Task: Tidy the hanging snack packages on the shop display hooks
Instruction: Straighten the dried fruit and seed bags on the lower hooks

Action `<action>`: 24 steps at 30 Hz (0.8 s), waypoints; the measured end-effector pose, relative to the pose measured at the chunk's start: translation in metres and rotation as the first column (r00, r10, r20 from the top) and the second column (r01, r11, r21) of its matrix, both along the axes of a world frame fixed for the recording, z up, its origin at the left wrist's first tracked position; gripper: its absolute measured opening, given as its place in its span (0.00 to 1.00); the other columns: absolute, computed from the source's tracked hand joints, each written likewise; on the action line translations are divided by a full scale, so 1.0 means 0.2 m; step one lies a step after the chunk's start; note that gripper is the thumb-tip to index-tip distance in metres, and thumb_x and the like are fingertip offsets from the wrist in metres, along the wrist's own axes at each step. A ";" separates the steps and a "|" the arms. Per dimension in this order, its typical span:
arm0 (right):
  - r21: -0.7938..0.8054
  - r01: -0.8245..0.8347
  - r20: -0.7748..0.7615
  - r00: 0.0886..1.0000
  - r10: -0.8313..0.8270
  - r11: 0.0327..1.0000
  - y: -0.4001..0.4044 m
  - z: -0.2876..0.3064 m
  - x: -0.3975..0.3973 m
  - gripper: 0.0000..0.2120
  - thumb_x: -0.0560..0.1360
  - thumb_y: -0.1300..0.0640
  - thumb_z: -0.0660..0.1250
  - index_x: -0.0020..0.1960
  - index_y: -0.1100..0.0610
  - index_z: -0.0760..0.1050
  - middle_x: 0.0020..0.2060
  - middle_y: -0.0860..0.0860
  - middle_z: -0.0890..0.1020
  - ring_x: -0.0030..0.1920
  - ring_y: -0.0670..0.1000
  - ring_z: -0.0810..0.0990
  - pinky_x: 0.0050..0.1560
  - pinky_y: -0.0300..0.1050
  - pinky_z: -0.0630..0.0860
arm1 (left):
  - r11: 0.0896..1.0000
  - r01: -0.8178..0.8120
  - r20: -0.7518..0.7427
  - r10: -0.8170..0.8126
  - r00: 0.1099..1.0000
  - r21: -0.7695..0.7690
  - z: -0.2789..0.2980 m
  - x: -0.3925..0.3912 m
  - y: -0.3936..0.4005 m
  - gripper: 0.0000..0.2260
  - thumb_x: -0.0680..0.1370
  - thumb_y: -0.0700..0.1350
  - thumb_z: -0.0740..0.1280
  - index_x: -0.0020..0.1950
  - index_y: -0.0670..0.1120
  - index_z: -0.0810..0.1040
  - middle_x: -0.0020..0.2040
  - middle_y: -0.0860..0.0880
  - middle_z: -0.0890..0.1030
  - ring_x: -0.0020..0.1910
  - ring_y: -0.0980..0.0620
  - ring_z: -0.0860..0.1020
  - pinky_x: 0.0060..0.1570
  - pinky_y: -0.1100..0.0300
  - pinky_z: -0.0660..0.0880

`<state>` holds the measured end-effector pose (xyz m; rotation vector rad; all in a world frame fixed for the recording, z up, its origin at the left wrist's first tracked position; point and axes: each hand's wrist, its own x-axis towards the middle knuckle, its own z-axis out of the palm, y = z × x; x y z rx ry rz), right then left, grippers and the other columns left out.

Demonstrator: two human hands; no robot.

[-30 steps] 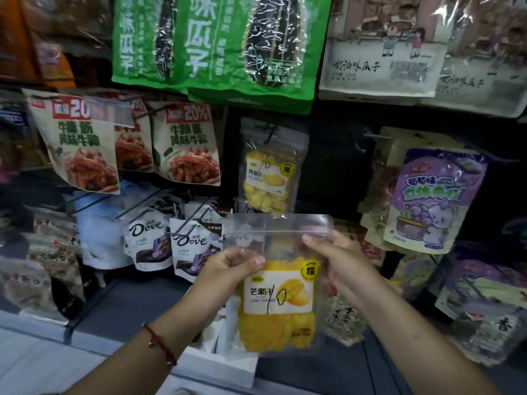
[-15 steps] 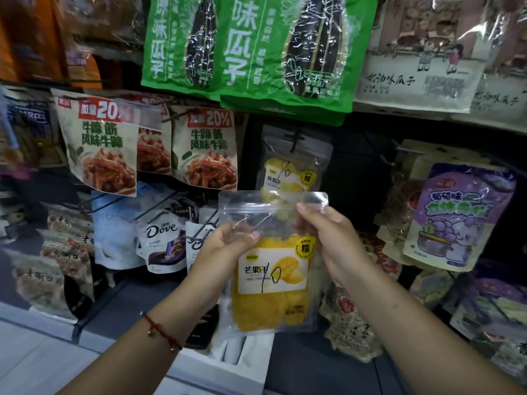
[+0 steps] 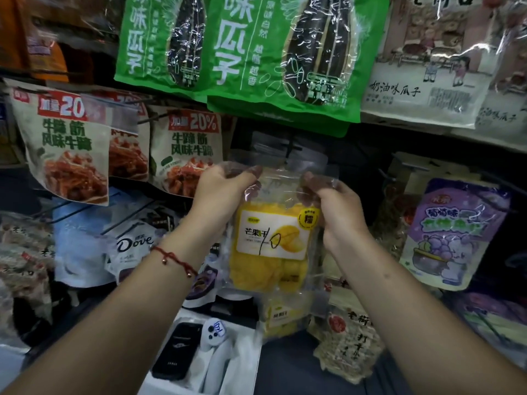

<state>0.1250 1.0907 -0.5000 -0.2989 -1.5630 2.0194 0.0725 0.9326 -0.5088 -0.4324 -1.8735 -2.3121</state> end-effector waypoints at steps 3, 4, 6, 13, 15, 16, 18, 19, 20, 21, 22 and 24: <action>-0.008 0.028 -0.001 1.000 -0.028 1.000 0.02 0.00 -0.03 0.06 0.74 0.61 0.74 0.41 0.57 0.78 0.31 0.51 0.83 0.36 0.52 0.82 0.48 0.52 0.81 | 1.000 0.002 0.025 -0.003 1.000 0.031 0.01 -0.04 0.04 0.05 0.77 0.42 0.73 0.47 0.42 0.80 0.33 0.51 0.83 0.30 0.55 0.80 0.30 0.65 0.75; -0.009 0.025 -0.004 1.000 -0.025 1.000 0.03 0.00 -0.04 0.06 0.74 0.60 0.74 0.41 0.56 0.78 0.30 0.51 0.83 0.36 0.51 0.82 0.48 0.52 0.81 | 0.999 0.008 0.034 -0.010 0.999 0.046 0.02 -0.05 0.05 0.05 0.77 0.41 0.73 0.47 0.42 0.79 0.32 0.50 0.82 0.29 0.55 0.79 0.29 0.66 0.74; -0.004 0.015 -0.005 1.000 -0.015 1.000 0.04 -0.01 -0.05 0.04 0.74 0.61 0.74 0.42 0.56 0.80 0.29 0.50 0.83 0.33 0.49 0.82 0.43 0.47 0.80 | 0.999 -0.003 0.035 0.001 0.999 0.051 0.01 -0.06 0.05 0.05 0.77 0.41 0.74 0.45 0.42 0.79 0.32 0.50 0.81 0.28 0.56 0.79 0.29 0.67 0.74; 0.013 0.029 0.023 0.999 -0.030 0.999 0.03 -0.03 -0.09 0.06 0.74 0.60 0.75 0.40 0.57 0.79 0.32 0.53 0.83 0.38 0.54 0.82 0.52 0.55 0.81 | 0.996 -0.086 0.018 0.086 0.996 0.006 -0.03 -0.08 0.06 0.07 0.77 0.45 0.74 0.43 0.44 0.79 0.38 0.47 0.84 0.38 0.51 0.83 0.42 0.59 0.81; 0.007 0.038 0.027 0.999 -0.038 0.999 0.03 -0.04 -0.10 0.09 0.74 0.59 0.75 0.38 0.56 0.77 0.31 0.53 0.83 0.39 0.55 0.81 0.53 0.56 0.80 | 0.984 -0.162 -0.024 0.161 0.987 -0.068 -0.04 -0.09 0.08 0.09 0.76 0.49 0.74 0.42 0.47 0.77 0.37 0.49 0.82 0.38 0.50 0.82 0.41 0.57 0.79; 0.006 0.043 0.029 0.999 -0.043 0.999 0.03 -0.04 -0.11 0.09 0.74 0.59 0.75 0.37 0.56 0.77 0.31 0.52 0.82 0.38 0.53 0.81 0.52 0.55 0.81 | 0.974 -0.203 -0.048 0.199 0.979 -0.101 -0.06 -0.09 0.10 0.09 0.76 0.51 0.74 0.43 0.49 0.77 0.38 0.51 0.82 0.39 0.52 0.82 0.40 0.58 0.77; 0.021 0.070 0.033 0.997 -0.071 0.997 0.02 -0.04 -0.13 0.11 0.74 0.58 0.75 0.37 0.55 0.75 0.29 0.50 0.81 0.33 0.49 0.80 0.46 0.49 0.79 | 0.955 -0.256 -0.082 0.246 0.966 -0.150 -0.09 -0.09 0.11 0.08 0.76 0.54 0.73 0.45 0.55 0.76 0.42 0.57 0.79 0.42 0.60 0.78 0.39 0.63 0.72; 0.033 0.084 0.029 0.996 -0.085 0.996 0.02 -0.04 -0.14 0.12 0.74 0.58 0.75 0.36 0.55 0.74 0.29 0.49 0.81 0.32 0.48 0.80 0.45 0.46 0.77 | 0.948 -0.268 -0.086 0.257 0.963 -0.171 -0.11 -0.10 0.12 0.08 0.76 0.55 0.73 0.46 0.58 0.74 0.43 0.59 0.78 0.42 0.62 0.76 0.38 0.65 0.71; 0.046 0.093 0.029 0.995 -0.095 0.995 0.02 -0.05 -0.15 0.11 0.74 0.57 0.75 0.37 0.55 0.75 0.29 0.49 0.81 0.33 0.49 0.80 0.45 0.46 0.77 | 0.942 -0.277 -0.085 0.266 0.960 -0.189 -0.13 -0.10 0.12 0.08 0.76 0.57 0.72 0.47 0.58 0.74 0.43 0.58 0.78 0.42 0.62 0.76 0.37 0.64 0.70; 0.063 0.097 0.036 0.994 -0.100 0.993 0.02 -0.05 -0.15 0.10 0.74 0.56 0.75 0.39 0.56 0.76 0.29 0.49 0.81 0.35 0.51 0.82 0.47 0.48 0.78 | 0.936 -0.288 -0.082 0.277 0.957 -0.204 -0.15 -0.10 0.13 0.10 0.76 0.58 0.72 0.50 0.56 0.74 0.43 0.56 0.77 0.41 0.59 0.76 0.36 0.63 0.69; 0.072 0.100 0.044 0.994 -0.103 0.992 0.01 -0.06 -0.15 0.09 0.74 0.54 0.75 0.43 0.59 0.79 0.31 0.51 0.83 0.39 0.55 0.84 0.50 0.50 0.79 | 0.931 -0.297 -0.076 0.288 0.955 -0.212 -0.16 -0.09 0.13 0.14 0.76 0.59 0.71 0.53 0.53 0.74 0.42 0.55 0.77 0.42 0.57 0.77 0.35 0.62 0.68; 0.070 0.097 0.068 0.992 -0.102 0.993 0.01 -0.07 -0.13 0.16 0.73 0.51 0.75 0.52 0.64 0.80 0.37 0.55 0.86 0.47 0.61 0.85 0.56 0.57 0.81 | 0.926 -0.309 -0.081 0.299 0.951 -0.218 -0.17 -0.08 0.12 0.18 0.76 0.60 0.71 0.59 0.52 0.72 0.44 0.57 0.75 0.43 0.58 0.76 0.37 0.62 0.69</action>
